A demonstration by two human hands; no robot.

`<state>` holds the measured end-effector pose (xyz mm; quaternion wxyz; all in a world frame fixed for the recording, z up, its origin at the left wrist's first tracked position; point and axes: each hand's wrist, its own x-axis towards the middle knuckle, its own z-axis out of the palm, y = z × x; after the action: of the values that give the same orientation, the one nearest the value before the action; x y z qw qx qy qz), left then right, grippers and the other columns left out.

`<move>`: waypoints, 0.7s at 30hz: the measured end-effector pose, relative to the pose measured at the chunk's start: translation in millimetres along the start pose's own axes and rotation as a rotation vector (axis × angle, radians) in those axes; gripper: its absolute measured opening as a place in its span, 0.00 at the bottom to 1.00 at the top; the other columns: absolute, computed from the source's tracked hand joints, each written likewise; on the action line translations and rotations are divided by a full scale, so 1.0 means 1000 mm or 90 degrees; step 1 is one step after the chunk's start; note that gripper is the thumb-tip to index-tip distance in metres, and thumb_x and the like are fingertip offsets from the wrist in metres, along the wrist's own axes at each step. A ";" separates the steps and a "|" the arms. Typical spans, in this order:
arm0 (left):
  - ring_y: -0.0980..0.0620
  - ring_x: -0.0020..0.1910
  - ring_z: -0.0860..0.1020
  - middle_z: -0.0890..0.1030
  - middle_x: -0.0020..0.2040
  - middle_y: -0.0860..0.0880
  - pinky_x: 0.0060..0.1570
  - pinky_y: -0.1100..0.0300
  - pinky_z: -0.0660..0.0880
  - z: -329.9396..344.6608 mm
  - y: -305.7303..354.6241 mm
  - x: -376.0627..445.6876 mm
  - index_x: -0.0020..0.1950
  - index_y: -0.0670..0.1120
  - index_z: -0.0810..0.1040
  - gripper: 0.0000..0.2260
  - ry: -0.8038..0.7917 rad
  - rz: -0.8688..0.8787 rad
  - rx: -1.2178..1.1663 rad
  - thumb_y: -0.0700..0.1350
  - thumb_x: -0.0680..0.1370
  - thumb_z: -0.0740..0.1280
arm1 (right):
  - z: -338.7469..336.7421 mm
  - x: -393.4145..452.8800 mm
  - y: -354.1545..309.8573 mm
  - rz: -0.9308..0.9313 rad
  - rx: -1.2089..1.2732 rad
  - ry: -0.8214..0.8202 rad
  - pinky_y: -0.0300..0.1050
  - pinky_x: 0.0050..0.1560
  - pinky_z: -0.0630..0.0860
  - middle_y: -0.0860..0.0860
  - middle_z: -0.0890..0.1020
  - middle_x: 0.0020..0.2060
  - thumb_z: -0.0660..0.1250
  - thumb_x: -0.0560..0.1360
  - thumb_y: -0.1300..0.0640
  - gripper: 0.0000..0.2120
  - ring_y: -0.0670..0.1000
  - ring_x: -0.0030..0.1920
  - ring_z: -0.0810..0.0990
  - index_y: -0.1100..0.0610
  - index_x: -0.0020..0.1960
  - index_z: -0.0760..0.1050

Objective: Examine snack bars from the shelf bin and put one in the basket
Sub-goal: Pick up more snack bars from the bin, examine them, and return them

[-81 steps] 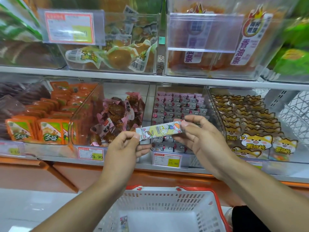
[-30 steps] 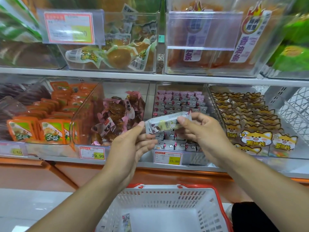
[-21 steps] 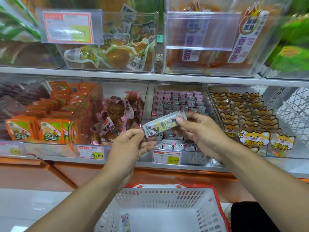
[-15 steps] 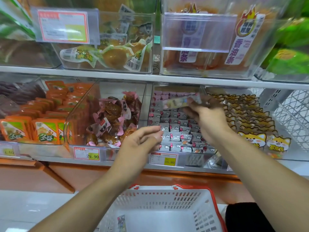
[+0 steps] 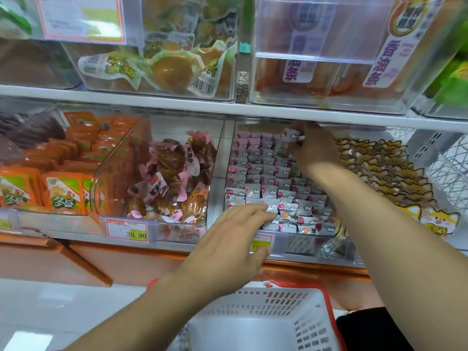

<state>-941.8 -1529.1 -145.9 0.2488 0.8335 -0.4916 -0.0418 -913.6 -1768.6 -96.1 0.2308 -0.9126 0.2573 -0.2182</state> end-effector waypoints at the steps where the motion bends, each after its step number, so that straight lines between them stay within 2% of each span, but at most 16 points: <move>1: 0.66 0.73 0.54 0.62 0.76 0.64 0.62 0.77 0.37 0.001 0.000 0.000 0.77 0.62 0.61 0.27 -0.004 -0.003 0.004 0.57 0.80 0.66 | -0.001 0.001 -0.001 -0.013 0.007 -0.011 0.56 0.65 0.76 0.54 0.80 0.62 0.68 0.79 0.61 0.14 0.57 0.62 0.79 0.56 0.65 0.76; 4: 0.64 0.74 0.54 0.62 0.76 0.62 0.62 0.77 0.35 0.004 0.000 -0.001 0.77 0.61 0.62 0.26 -0.007 0.006 0.019 0.57 0.80 0.65 | 0.001 0.004 0.002 -0.043 -0.051 -0.047 0.58 0.67 0.74 0.50 0.80 0.53 0.65 0.80 0.65 0.11 0.55 0.57 0.80 0.56 0.60 0.79; 7: 0.62 0.74 0.55 0.63 0.76 0.61 0.66 0.73 0.38 0.004 0.000 -0.002 0.76 0.59 0.64 0.25 -0.003 0.010 0.019 0.56 0.80 0.65 | 0.011 0.002 0.006 -0.081 -0.340 -0.126 0.61 0.76 0.63 0.54 0.81 0.61 0.59 0.80 0.66 0.18 0.58 0.66 0.76 0.53 0.63 0.80; 9: 0.60 0.75 0.56 0.63 0.76 0.60 0.69 0.67 0.43 0.005 0.000 -0.003 0.76 0.59 0.65 0.24 -0.004 0.011 0.019 0.57 0.80 0.65 | 0.016 0.003 0.007 -0.104 -0.459 -0.126 0.62 0.77 0.57 0.54 0.81 0.63 0.58 0.79 0.64 0.19 0.59 0.68 0.74 0.52 0.65 0.78; 12: 0.60 0.76 0.56 0.62 0.77 0.60 0.70 0.65 0.45 0.006 -0.001 -0.003 0.76 0.59 0.65 0.24 -0.006 0.012 0.016 0.57 0.80 0.66 | 0.011 0.008 0.008 -0.084 -0.515 -0.037 0.61 0.76 0.59 0.59 0.78 0.66 0.59 0.78 0.63 0.19 0.61 0.70 0.71 0.55 0.67 0.77; 15: 0.61 0.75 0.55 0.62 0.76 0.60 0.70 0.67 0.45 0.005 -0.002 -0.003 0.75 0.59 0.66 0.24 -0.001 0.013 0.009 0.56 0.80 0.66 | 0.008 0.006 0.012 -0.084 -0.610 -0.065 0.62 0.74 0.61 0.58 0.79 0.63 0.62 0.80 0.57 0.13 0.61 0.69 0.71 0.57 0.62 0.78; 17: 0.61 0.75 0.55 0.63 0.76 0.60 0.69 0.68 0.44 0.005 -0.002 -0.003 0.75 0.58 0.67 0.23 0.003 0.018 0.006 0.55 0.80 0.66 | 0.011 0.004 0.014 -0.091 -0.600 -0.077 0.62 0.74 0.61 0.56 0.81 0.60 0.64 0.79 0.56 0.10 0.60 0.68 0.73 0.56 0.58 0.79; 21: 0.61 0.76 0.54 0.62 0.76 0.60 0.68 0.70 0.41 0.004 -0.002 -0.003 0.74 0.58 0.68 0.23 0.010 0.020 0.000 0.55 0.80 0.67 | 0.012 0.005 0.017 -0.090 -0.490 -0.005 0.60 0.73 0.63 0.57 0.83 0.52 0.61 0.79 0.63 0.09 0.59 0.62 0.77 0.57 0.53 0.80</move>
<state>-942.9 -1527.7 -150.9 0.2529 0.8261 -0.5025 -0.0316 -910.3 -1780.9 -113.6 -0.1433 -0.9488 0.2558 -0.1179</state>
